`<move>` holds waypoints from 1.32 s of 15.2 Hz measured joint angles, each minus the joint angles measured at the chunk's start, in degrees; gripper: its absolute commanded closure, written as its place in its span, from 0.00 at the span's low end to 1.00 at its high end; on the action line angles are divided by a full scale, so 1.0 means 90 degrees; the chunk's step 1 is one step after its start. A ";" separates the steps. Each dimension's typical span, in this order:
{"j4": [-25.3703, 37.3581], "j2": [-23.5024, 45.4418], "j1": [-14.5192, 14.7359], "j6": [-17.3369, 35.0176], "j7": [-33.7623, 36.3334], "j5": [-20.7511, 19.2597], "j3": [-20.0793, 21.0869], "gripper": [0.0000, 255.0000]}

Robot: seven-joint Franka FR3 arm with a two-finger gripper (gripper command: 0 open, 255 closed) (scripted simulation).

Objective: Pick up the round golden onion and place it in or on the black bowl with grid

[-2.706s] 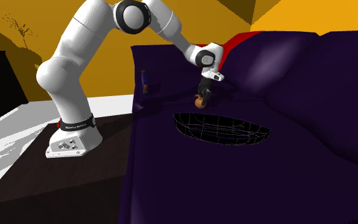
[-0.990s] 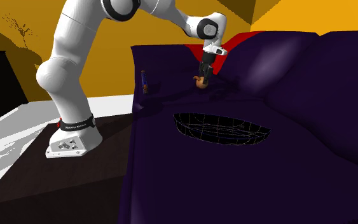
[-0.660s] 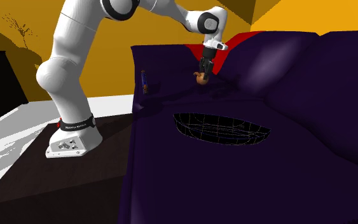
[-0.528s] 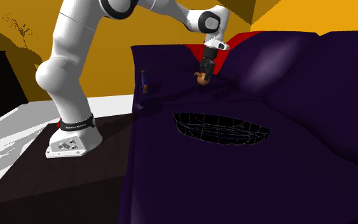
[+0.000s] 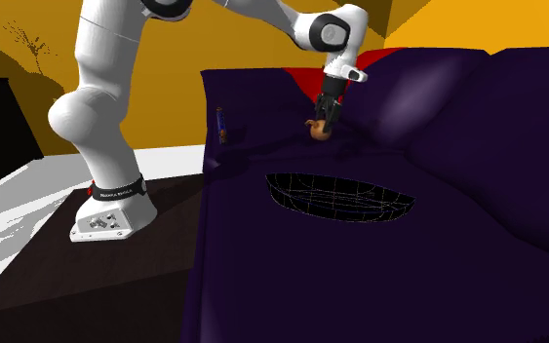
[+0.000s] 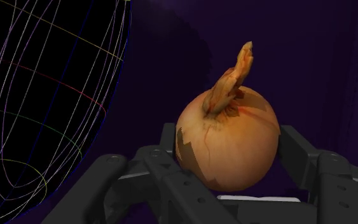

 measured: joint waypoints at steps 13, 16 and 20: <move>-0.0140 -0.0085 -0.1127 -0.0051 -0.1616 -0.0063 -0.0538 1.00; -0.0169 -0.0003 -0.1337 0.0048 -0.1917 -0.0070 -0.0635 1.00; -0.0277 0.0125 -0.1361 0.0283 -0.1968 -0.0061 -0.0640 1.00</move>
